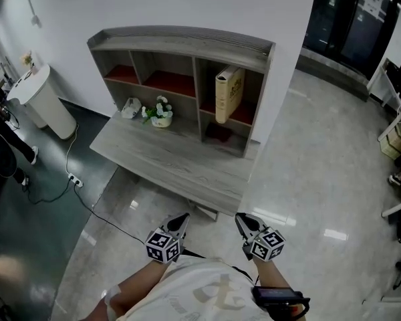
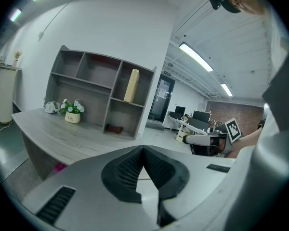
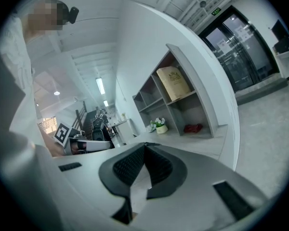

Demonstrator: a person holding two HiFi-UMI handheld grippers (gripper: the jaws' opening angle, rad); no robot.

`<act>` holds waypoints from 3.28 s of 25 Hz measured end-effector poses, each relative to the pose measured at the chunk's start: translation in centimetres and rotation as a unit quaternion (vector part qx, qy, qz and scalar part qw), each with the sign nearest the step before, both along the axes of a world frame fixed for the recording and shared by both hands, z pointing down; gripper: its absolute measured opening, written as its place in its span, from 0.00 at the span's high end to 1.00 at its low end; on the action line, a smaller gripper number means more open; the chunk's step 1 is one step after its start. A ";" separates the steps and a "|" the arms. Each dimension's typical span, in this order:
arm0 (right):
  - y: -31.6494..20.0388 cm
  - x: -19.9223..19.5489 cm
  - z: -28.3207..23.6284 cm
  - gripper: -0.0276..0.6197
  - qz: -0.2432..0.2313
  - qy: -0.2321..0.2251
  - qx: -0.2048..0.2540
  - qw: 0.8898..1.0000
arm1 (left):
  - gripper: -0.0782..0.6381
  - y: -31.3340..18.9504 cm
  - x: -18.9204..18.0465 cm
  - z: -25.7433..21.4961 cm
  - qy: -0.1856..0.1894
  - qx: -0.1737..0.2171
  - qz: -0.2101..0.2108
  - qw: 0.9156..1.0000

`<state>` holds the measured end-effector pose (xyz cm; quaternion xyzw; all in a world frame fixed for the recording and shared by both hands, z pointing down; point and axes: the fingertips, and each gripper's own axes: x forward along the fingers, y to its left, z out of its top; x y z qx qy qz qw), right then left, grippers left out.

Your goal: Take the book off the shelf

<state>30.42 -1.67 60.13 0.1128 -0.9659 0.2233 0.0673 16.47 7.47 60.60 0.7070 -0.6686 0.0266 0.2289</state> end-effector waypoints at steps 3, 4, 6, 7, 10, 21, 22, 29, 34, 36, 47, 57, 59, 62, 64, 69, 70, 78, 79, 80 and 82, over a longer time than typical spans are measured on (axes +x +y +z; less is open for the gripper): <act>-1.3 -1.6 -0.1 0.95 0.006 0.000 0.004 1.000 | 0.89 -1.8 -2.0 -0.2 0.001 0.008 0.008 1.000; -1.8 -2.2 -0.2 0.95 0.009 0.000 0.006 1.000 | 0.89 -2.4 -2.7 -0.3 0.001 0.011 0.012 1.000; -3.0 -3.6 -0.4 0.95 0.019 -0.001 0.011 1.000 | 0.89 -3.6 -4.3 -0.5 -0.002 0.016 0.022 1.000; -3.6 -4.4 -0.6 0.95 0.024 -0.001 0.013 1.000 | 0.89 -4.2 -5.2 -0.6 -0.003 0.017 0.025 1.000; -5.0 -6.2 -0.8 0.95 0.042 0.001 0.015 0.999 | 0.89 -5.7 -7.8 -0.5 0.000 0.018 0.035 0.999; -9.7 -10.9 -2.1 0.95 0.120 0.007 0.024 0.992 | 0.89 -11.9 -14.9 -0.3 0.014 0.021 0.100 0.995; -10.0 -11.4 -2.3 0.95 0.128 0.003 0.023 0.991 | 0.89 -12.4 -15.5 -0.3 0.015 0.021 0.107 0.994; -11.0 -15.4 -2.8 0.95 0.170 0.002 0.020 0.985 | 0.89 -14.9 -19.6 -0.4 0.021 0.018 0.147 0.989; -11.4 -18.1 -1.7 0.95 0.201 0.014 0.018 0.979 | 0.89 -16.1 -22.6 -0.4 0.024 0.021 0.169 0.985; -11.6 -19.3 -1.2 0.95 0.211 0.016 0.017 0.977 | 0.89 -16.5 -23.7 -0.1 0.026 0.020 0.180 0.983; -12.9 -24.2 -1.0 0.95 0.273 0.017 0.022 0.962 | 0.89 -18.5 -28.2 0.8 0.031 0.011 0.249 0.968; -15.9 -25.2 -3.5 0.95 0.320 0.013 0.053 0.946 | 0.89 -19.8 -30.7 1.0 0.039 0.010 0.280 0.959; -16.4 -25.2 -4.2 0.95 0.322 0.016 0.060 0.945 | 0.89 -19.7 -30.6 1.0 0.043 0.010 0.287 0.957; -17.4 -25.3 -5.0 0.95 0.325 0.020 0.071 0.943 | 0.89 -19.7 -30.5 0.6 0.048 0.014 0.295 0.954; -18.2 -25.3 -5.6 0.95 0.325 0.021 0.077 0.942 | 0.89 -19.8 -30.5 0.3 0.049 0.018 0.298 0.953; -20.1 -25.1 -7.5 0.94 0.325 0.002 0.086 0.942 | 0.89 -20.1 -30.6 -0.5 0.039 0.029 0.297 0.954; -20.5 -25.1 -7.9 0.94 0.326 -0.001 0.090 0.941 | 0.89 -20.0 -30.7 -0.6 0.038 0.030 0.294 0.955; -23.9 -25.9 -11.3 0.74 0.337 -0.001 0.124 0.933 | 0.89 -18.9 -30.6 0.1 0.034 0.020 0.287 0.957; -24.2 -26.1 -11.6 0.71 0.341 0.002 0.127 0.931 | 0.89 -18.8 -30.6 0.0 0.034 0.019 0.286 0.957; -24.6 -26.2 -11.9 0.68 0.347 0.004 0.130 0.929 | 0.89 -18.8 -30.8 0.0 0.034 0.020 0.284 0.958; -25.4 -26.6 -12.3 0.63 0.362 0.011 0.137 0.922 | 0.89 -18.9 -31.2 0.0 0.035 0.021 0.276 0.960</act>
